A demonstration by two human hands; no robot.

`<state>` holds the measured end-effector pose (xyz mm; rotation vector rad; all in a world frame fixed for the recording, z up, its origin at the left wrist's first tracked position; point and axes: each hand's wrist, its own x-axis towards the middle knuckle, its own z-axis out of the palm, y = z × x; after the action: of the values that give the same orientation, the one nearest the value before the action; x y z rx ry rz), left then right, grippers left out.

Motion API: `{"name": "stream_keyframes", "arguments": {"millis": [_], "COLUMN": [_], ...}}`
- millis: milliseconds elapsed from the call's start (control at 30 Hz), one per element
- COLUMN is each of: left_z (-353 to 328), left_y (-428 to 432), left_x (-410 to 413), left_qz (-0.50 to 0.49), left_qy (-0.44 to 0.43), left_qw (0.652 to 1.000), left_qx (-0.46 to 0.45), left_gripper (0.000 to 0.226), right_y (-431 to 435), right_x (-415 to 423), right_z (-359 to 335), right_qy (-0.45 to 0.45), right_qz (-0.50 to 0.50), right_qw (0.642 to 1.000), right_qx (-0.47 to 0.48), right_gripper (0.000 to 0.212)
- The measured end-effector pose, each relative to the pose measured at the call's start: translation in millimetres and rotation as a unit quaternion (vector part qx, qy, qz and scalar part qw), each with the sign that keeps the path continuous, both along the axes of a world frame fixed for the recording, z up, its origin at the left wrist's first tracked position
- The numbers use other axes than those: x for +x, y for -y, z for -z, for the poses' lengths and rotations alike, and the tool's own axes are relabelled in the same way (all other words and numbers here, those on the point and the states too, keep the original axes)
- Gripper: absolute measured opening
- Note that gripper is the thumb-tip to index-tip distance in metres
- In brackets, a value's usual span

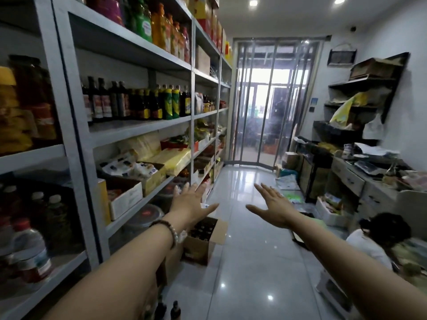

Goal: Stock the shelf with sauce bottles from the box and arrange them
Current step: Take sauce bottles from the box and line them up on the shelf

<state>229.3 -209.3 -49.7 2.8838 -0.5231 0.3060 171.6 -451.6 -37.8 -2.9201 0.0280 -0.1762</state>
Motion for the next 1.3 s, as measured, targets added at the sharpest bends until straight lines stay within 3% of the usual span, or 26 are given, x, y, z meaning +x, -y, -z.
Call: {"name": "stream_keyframes", "arguments": {"millis": [300, 867, 1033, 1300], "left_z": [19.8, 63.4, 97.3, 133.3], "left_y": [49.9, 173.7, 216.2, 248.7], "left_x": [166.2, 547.9, 637.9, 734.4], "left_qz": [-0.024, -0.058, -0.132, -0.252], "left_qy": [-0.014, -0.052, -0.085, -0.163], "left_qw": [1.000, 0.997, 0.988, 0.953], "left_qx": [0.007, 0.021, -0.009, -0.041], "left_gripper": [0.084, 0.081, 0.080, 0.075], "right_y": [53.6, 188.8, 225.7, 241.0], "right_x": [163.8, 566.3, 688.4, 867.2], "right_z": [19.0, 41.7, 59.7, 109.8], "right_qy": [-0.009, 0.001, -0.023, -0.141], "right_qz": [-0.037, -0.055, -0.119, -0.218], "right_qw": [0.999, 0.997, 0.992, 0.965], "right_qx": [0.020, 0.047, 0.040, 0.046], "right_gripper": [0.081, 0.077, 0.078, 0.074]}}
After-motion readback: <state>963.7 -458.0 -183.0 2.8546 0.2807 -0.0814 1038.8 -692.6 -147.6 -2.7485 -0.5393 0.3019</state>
